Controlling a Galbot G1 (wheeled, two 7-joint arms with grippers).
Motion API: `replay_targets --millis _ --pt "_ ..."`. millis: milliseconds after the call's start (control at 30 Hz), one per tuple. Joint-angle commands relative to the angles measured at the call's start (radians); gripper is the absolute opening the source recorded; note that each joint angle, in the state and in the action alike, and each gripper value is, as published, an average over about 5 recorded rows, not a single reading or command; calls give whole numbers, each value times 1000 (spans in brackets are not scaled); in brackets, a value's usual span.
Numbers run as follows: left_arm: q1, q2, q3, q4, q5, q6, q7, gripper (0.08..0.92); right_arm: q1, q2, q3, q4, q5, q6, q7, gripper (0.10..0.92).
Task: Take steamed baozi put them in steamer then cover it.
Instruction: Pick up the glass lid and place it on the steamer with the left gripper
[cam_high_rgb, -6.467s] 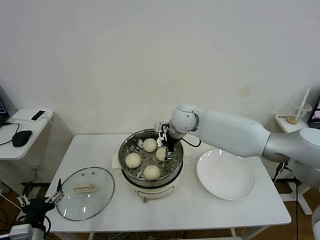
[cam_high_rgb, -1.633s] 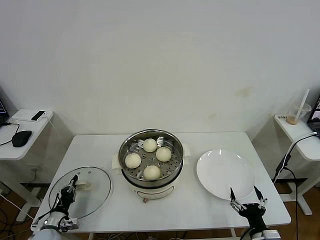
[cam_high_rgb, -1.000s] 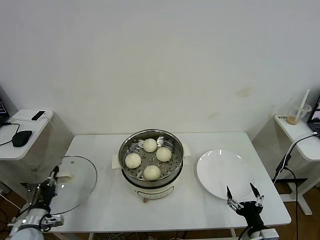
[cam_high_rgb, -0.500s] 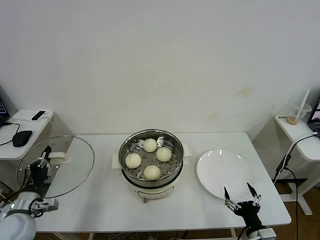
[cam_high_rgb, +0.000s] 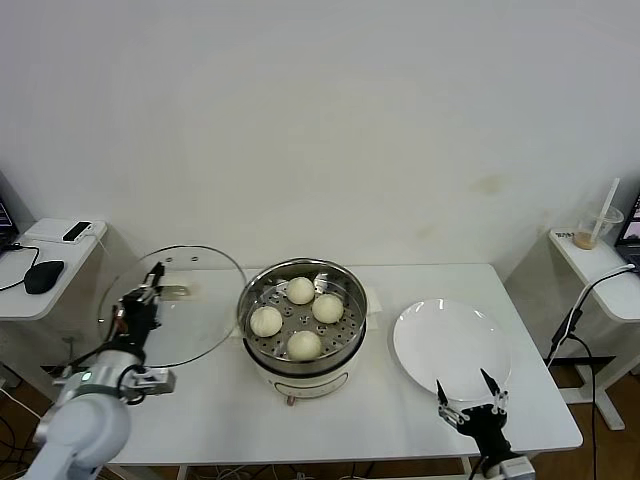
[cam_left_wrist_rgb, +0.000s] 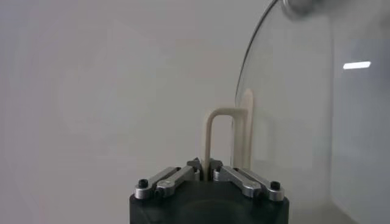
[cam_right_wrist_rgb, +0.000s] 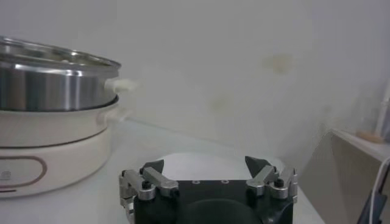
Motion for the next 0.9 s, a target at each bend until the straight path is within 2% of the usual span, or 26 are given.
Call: replay_targets --millis 33,500,667,900 --pt "-205 -84 296 -14 88 110 86 148 9 9 -18 -25 -54 4 -3 823" --pt "-331 -393 433 164 330 134 155 148 16 19 -19 -59 -92 9 -4 823" --pt "-346 -449 447 200 364 137 167 148 20 15 -23 -71 -97 11 -4 823" --pt "-348 -489 459 223 406 136 181 148 23 12 -35 -77 -104 11 -4 823"
